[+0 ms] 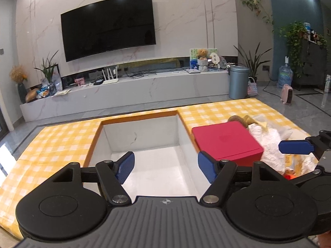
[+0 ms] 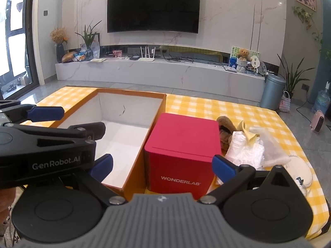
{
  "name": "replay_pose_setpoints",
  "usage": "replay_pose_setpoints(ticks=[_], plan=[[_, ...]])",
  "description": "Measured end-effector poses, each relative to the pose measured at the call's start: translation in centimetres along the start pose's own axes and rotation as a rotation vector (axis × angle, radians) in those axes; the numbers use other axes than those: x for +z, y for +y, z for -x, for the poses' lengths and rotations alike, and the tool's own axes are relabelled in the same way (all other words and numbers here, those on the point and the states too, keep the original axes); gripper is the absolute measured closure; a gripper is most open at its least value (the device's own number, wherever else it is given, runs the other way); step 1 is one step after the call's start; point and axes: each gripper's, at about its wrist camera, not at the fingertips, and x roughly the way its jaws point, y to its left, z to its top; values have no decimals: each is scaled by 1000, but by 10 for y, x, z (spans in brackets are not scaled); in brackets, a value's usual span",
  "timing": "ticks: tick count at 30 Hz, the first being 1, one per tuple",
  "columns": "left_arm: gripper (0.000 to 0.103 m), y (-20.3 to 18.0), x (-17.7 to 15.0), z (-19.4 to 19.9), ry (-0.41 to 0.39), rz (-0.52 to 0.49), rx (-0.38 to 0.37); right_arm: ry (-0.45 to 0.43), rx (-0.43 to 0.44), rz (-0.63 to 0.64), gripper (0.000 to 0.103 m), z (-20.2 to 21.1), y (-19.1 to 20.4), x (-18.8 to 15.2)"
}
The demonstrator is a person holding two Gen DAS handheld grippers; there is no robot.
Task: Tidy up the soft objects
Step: 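Grasp the orange crocheted ball with the left gripper while the right grasps the plastic-wrapped bundle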
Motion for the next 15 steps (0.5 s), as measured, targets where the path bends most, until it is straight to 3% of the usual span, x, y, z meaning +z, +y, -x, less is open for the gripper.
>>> replay_pose_setpoints(ticks=[8, 12, 15], plan=[[19, -30, 16, 11, -68, -25, -57, -47, -64, 34, 3, 26, -27, 9], [15, -43, 29, 10, -89, -59, -126, -53, -172, 38, 3, 39, -63, 16], [15, -55, 36, 5, -49, -72, -138, -16, -294, -7, 3, 40, -109, 18]])
